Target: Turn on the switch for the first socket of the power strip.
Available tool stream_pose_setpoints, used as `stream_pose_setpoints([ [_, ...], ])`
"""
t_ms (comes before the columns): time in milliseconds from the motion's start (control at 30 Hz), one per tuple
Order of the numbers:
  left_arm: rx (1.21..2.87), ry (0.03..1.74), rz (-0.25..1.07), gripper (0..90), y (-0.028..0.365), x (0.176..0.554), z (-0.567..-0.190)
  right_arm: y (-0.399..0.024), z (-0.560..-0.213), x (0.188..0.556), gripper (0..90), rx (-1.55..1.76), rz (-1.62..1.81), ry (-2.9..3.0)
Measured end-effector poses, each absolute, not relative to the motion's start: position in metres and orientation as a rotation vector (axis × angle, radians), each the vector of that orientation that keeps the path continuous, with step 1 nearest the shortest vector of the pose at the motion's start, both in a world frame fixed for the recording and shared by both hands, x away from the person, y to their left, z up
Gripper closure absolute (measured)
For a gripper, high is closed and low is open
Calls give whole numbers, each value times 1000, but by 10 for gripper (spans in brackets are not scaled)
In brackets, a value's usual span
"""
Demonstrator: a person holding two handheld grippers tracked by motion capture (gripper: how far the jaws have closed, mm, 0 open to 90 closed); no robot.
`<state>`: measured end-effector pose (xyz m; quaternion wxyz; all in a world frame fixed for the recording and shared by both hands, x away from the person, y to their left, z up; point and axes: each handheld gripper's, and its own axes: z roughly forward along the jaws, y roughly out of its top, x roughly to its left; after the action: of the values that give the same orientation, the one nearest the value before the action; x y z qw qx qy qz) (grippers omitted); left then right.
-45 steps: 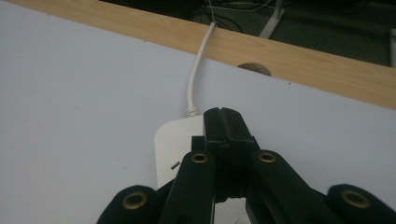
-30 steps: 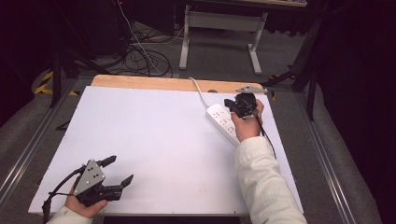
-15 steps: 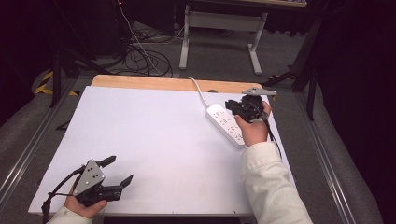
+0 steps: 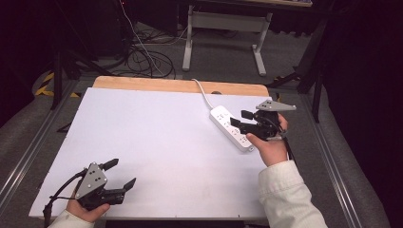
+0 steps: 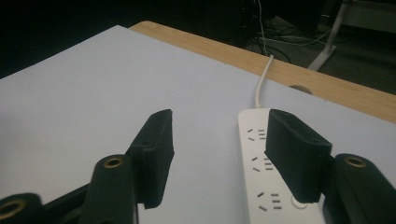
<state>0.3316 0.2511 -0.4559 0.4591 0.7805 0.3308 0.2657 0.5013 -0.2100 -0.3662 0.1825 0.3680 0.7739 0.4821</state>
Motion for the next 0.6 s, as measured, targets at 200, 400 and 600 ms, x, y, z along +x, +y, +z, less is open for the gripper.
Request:
stream_pose_setpoints([
  [200,1921,817,653,181,251,331,-456,-213,-370,479,354,978,1389,2219],
  [400,1920,818,654,181,251,331,-456,-218,-381,463,338,963,1376,2234],
  [600,1919,820,653,181,251,331,-456,-219,-394,448,325,920,1407,2264],
])
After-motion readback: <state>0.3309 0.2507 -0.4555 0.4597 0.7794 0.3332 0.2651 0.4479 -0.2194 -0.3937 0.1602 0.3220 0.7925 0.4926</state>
